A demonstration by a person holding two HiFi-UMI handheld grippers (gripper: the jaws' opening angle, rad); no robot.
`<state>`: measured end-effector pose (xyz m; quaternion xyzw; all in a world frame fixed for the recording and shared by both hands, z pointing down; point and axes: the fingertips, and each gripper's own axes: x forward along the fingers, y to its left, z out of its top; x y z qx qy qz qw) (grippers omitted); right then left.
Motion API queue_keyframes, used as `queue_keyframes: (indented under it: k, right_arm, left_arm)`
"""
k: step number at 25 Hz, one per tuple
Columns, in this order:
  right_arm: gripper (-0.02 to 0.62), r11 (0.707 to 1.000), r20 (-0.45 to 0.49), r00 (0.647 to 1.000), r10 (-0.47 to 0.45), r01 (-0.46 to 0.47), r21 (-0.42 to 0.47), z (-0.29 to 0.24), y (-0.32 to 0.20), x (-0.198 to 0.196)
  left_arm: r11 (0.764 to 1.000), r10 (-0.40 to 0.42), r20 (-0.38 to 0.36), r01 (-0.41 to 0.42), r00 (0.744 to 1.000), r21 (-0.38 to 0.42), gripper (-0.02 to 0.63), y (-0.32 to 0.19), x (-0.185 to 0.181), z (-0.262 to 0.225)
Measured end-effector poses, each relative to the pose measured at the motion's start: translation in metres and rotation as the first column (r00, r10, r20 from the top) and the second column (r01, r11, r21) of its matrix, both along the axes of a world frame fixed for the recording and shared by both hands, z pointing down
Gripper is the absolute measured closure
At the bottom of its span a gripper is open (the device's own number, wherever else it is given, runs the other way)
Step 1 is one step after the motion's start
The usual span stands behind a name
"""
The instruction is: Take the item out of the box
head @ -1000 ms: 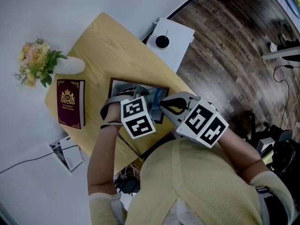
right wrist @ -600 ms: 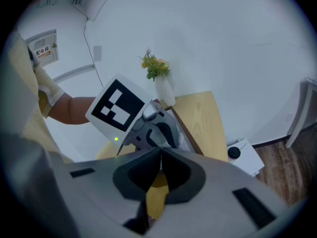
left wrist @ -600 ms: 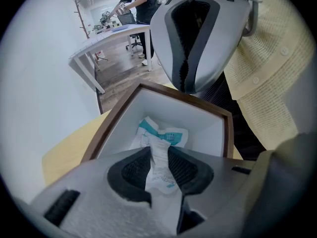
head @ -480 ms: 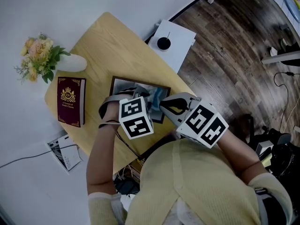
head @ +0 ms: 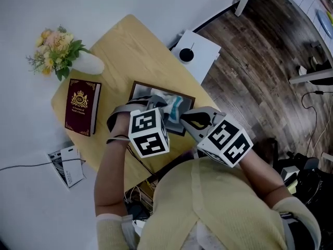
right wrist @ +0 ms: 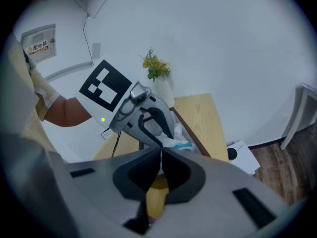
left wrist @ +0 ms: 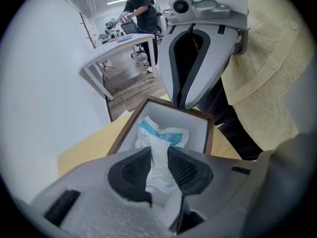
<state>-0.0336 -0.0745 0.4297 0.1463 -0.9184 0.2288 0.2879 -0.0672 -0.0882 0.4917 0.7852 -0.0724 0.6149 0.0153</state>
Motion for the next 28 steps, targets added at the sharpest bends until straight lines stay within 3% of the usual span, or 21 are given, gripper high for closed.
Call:
queue_keyframes:
  k: [10, 18, 24, 28]
  right_arm:
    - [0.565, 0.998, 0.005, 1.0, 0.011, -0.011, 0.066, -0.014, 0.011, -0.004]
    - [0.565, 0.993, 0.014, 1.0, 0.0, -0.002, 0.114, -0.027, 0.028, -0.01]
    - [0.565, 0.99, 0.019, 1.0, -0.021, 0.018, 0.141, -0.033, 0.043, -0.023]
    - [0.565, 0.987, 0.023, 0.999, -0.029, 0.025, 0.161, -0.038, 0.051, -0.033]
  left_arm:
    - [0.976, -0.07, -0.069, 0.083, 0.995, 0.201, 0.488, -0.009, -0.008, -0.058]
    - [0.941, -0.146, -0.144, 0.182, 0.979, 0.284, 0.488, 0.013, -0.018, -0.087]
    - [0.892, -0.249, -0.227, 0.314, 0.942, 0.325, 0.488, 0.04, -0.037, -0.098]
    - [0.842, -0.333, -0.323, 0.433, 0.886, 0.321, 0.488, 0.059, -0.045, -0.103]
